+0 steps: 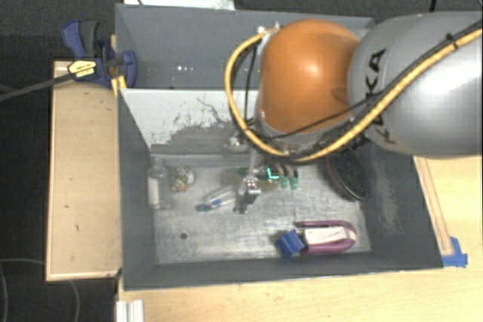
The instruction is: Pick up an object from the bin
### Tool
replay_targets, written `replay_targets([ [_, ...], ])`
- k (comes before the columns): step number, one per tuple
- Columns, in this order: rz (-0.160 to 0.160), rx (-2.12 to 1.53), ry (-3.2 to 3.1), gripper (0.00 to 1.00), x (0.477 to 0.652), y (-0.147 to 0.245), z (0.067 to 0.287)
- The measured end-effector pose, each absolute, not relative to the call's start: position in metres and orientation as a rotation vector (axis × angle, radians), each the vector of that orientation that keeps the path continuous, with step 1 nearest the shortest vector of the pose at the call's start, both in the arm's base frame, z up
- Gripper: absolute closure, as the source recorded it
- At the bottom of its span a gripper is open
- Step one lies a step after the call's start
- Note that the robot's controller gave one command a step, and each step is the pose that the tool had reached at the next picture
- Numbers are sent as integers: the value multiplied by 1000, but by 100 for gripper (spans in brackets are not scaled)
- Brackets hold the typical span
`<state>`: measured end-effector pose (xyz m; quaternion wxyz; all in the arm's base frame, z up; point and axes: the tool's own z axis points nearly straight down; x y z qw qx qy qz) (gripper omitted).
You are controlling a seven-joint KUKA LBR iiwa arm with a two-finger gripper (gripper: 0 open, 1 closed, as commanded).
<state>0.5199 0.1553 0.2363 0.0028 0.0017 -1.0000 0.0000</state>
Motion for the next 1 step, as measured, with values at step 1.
replay_targets([
  [1, -2, 456, -3112, 0, 582, 118, 71],
])
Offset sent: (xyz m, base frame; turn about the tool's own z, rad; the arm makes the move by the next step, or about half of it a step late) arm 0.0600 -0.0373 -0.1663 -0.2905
